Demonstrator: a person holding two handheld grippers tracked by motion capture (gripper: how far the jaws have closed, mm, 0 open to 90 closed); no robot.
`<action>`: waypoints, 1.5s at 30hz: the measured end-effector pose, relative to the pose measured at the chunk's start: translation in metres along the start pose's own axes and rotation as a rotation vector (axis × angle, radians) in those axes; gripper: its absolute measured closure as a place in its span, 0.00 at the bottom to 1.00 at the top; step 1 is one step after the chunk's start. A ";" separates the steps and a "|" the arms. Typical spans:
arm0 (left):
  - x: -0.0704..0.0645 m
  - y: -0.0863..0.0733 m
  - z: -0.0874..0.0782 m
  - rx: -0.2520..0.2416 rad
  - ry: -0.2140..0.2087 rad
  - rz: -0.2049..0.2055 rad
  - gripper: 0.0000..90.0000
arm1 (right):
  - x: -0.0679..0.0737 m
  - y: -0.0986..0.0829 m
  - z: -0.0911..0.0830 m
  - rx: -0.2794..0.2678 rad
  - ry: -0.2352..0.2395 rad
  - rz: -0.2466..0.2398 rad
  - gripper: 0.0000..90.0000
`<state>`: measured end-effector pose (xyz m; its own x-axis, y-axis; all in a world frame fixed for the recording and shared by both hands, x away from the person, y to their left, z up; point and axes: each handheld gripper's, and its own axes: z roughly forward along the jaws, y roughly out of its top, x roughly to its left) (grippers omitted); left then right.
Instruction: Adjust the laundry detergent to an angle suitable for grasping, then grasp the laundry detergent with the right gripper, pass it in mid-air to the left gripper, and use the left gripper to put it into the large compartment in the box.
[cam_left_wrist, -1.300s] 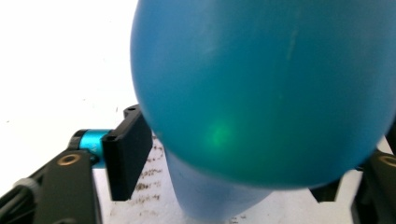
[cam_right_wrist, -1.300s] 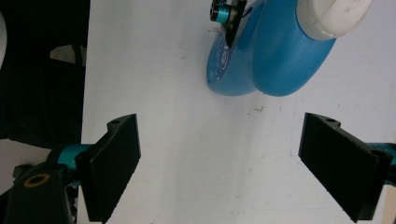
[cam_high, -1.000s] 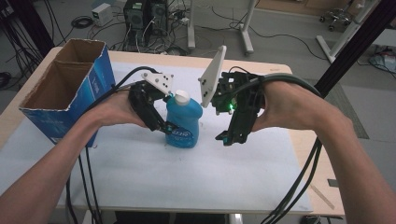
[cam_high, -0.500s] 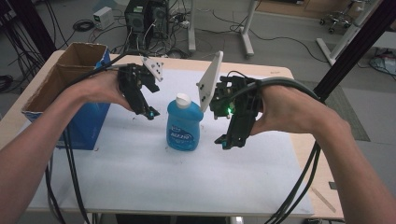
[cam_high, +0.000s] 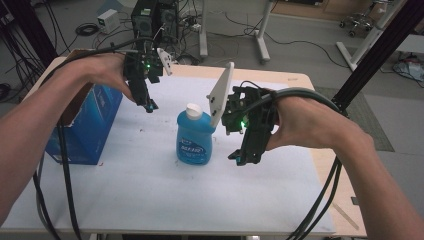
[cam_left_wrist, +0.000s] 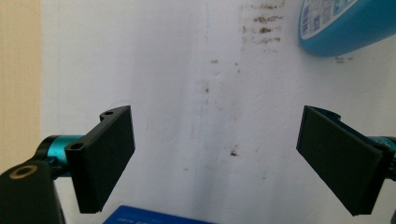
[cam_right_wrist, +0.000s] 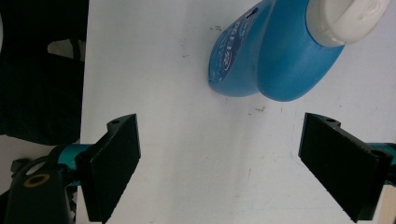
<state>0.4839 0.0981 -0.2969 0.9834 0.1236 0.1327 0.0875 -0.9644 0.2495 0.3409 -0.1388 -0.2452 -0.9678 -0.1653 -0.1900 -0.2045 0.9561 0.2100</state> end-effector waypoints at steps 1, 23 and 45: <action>0.004 0.001 -0.001 0.012 0.010 0.003 0.13 | 0.001 0.000 0.000 -0.002 -0.001 0.003 0.14; 0.038 0.020 -0.024 0.187 0.063 0.081 0.13 | 0.002 -0.002 -0.002 -0.002 0.000 0.003 0.14; 0.023 0.024 -0.036 0.144 0.095 0.089 0.13 | -0.006 -0.019 0.009 -0.058 -0.027 0.115 0.14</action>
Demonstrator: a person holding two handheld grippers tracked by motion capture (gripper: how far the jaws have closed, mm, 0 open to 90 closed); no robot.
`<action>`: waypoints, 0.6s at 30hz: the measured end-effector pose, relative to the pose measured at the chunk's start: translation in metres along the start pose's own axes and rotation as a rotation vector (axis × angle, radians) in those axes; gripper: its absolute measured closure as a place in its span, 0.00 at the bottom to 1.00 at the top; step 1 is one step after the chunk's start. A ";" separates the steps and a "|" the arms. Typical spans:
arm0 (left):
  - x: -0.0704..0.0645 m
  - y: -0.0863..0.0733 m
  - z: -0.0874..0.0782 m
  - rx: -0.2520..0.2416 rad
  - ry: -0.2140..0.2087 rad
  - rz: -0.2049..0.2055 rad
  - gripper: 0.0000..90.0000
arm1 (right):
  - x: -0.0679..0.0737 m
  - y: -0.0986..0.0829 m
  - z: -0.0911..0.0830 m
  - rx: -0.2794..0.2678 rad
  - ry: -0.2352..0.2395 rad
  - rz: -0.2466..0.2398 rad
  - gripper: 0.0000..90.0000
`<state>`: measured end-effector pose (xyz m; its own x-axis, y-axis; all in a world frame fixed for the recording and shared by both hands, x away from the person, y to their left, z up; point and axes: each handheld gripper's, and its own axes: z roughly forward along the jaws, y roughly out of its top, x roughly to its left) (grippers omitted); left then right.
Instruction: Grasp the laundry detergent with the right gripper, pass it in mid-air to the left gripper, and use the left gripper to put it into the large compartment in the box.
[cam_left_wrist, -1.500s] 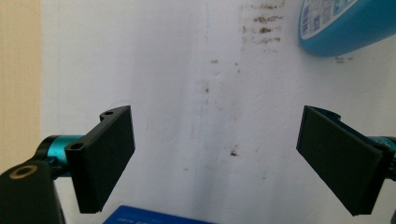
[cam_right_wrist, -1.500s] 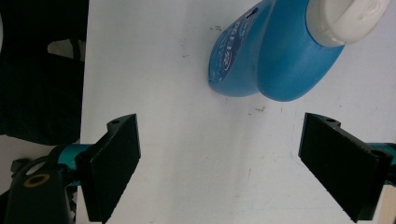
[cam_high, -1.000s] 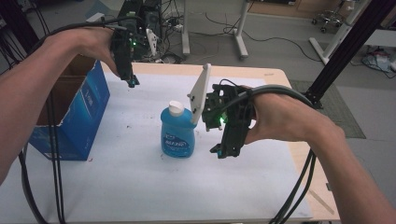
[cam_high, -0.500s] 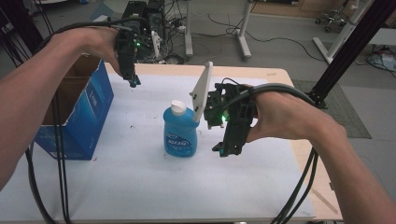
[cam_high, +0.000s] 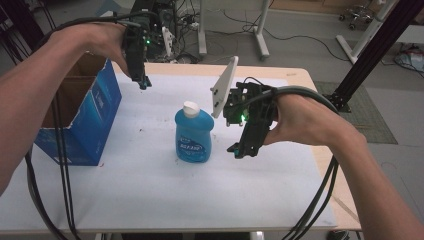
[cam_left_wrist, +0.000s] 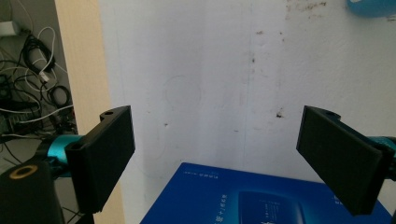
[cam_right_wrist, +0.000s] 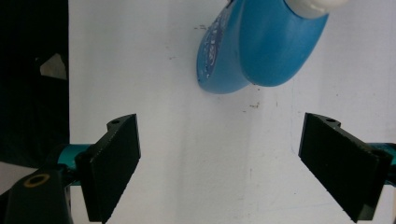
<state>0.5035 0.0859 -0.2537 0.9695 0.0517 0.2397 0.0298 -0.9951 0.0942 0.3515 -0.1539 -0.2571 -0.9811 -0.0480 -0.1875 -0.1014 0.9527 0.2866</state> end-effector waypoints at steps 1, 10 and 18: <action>0.000 0.000 0.000 0.000 0.000 0.000 0.13 | 0.000 0.000 0.000 0.000 0.000 0.000 0.14; -0.008 -0.004 -0.005 -0.031 0.006 -0.026 0.13 | -0.007 -0.022 0.035 -0.110 -0.004 0.123 0.14; -0.012 -0.007 -0.008 -0.047 0.016 -0.028 0.13 | -0.011 -0.029 0.057 -0.216 -0.016 0.189 0.14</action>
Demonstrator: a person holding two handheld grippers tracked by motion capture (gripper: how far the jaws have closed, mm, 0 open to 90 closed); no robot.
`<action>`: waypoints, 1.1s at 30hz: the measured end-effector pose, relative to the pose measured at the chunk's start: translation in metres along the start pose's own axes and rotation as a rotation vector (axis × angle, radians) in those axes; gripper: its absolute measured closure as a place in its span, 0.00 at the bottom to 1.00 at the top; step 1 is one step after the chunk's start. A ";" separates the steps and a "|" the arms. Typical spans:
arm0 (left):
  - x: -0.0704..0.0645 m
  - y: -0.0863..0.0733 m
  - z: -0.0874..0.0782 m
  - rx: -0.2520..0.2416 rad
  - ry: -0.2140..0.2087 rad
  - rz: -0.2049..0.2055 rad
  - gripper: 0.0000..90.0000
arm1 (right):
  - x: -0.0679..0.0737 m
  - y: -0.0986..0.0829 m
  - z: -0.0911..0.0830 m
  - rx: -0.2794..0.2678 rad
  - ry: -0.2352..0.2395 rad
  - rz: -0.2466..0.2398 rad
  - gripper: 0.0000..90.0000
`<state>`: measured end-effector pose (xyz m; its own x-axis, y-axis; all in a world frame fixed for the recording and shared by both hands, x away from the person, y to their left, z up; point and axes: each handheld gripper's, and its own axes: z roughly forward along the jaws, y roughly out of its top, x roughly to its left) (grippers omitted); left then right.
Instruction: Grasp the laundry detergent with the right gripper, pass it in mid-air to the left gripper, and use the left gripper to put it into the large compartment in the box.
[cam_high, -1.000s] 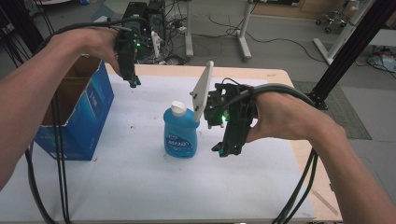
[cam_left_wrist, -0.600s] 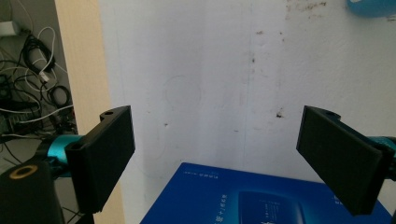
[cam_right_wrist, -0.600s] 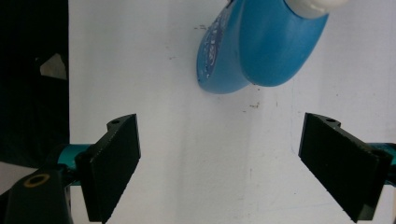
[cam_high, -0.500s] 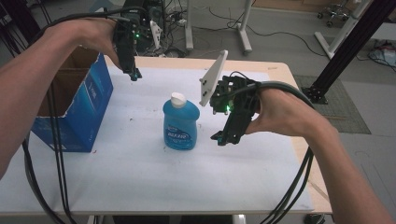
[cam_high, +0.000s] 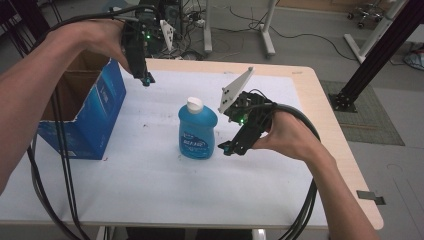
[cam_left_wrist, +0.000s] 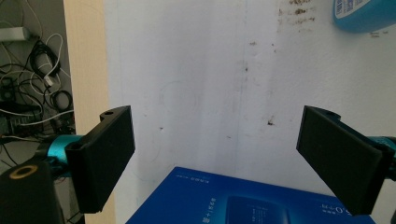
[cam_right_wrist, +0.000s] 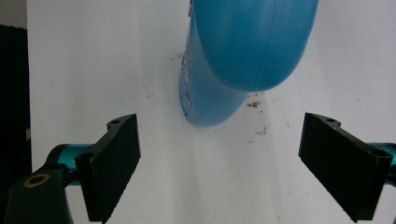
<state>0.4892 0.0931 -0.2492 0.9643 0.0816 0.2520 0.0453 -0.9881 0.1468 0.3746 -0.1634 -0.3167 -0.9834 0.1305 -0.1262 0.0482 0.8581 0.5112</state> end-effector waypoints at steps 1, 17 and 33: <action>-0.001 -0.001 -0.001 -0.003 0.003 0.001 0.13 | -0.001 0.000 0.002 -0.015 0.000 0.000 0.14; -0.006 -0.007 -0.003 -0.009 0.010 0.000 0.13 | -0.007 -0.012 0.037 -0.184 0.016 0.112 0.14; -0.009 -0.009 0.001 -0.010 -0.001 0.002 0.13 | -0.010 -0.011 0.055 -0.263 0.036 0.140 0.14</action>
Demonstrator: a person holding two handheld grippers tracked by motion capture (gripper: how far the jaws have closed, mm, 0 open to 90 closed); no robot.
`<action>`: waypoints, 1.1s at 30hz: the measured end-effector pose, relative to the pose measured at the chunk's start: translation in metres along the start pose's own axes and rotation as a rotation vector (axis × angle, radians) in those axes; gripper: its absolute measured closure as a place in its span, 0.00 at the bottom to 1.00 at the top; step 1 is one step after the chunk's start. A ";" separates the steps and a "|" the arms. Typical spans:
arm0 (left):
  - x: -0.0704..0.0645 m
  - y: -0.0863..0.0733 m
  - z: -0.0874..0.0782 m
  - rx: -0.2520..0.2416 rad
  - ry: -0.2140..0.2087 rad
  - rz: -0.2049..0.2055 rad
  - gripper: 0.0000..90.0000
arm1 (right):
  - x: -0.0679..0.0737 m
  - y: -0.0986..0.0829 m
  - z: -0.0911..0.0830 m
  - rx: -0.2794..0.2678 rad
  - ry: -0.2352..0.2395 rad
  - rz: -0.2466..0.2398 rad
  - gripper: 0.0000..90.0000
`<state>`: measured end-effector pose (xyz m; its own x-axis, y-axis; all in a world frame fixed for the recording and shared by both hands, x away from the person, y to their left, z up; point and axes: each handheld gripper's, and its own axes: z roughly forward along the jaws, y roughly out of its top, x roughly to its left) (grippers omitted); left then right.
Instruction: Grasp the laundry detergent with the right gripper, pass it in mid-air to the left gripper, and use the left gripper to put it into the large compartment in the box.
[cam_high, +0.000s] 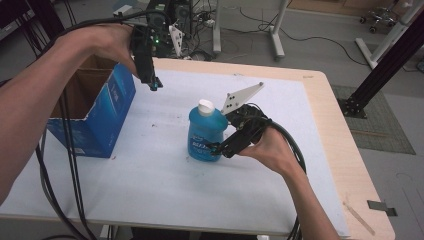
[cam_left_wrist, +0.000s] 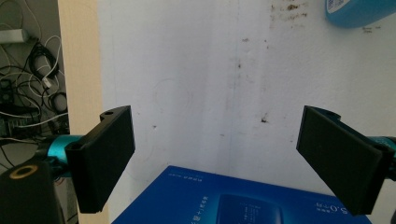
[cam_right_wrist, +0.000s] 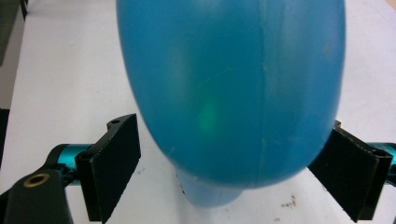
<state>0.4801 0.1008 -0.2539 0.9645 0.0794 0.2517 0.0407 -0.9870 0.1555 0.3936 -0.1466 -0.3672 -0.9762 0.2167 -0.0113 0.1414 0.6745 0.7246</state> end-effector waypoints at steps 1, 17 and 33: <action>0.000 -0.001 0.000 -0.006 0.001 -0.002 0.13 | 0.000 -0.001 0.002 -0.013 0.005 0.008 0.14; -0.002 -0.005 -0.002 -0.010 0.003 -0.005 0.13 | 0.000 -0.002 0.016 -0.041 0.021 0.007 0.14; -0.003 -0.008 0.001 -0.015 0.002 -0.017 0.13 | 0.000 -0.004 0.020 -0.068 0.023 0.002 0.20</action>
<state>0.4774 0.1083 -0.2570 0.9631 0.0963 0.2513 0.0529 -0.9833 0.1740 0.3963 -0.1348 -0.3840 -0.9795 0.2011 0.0056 0.1326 0.6246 0.7696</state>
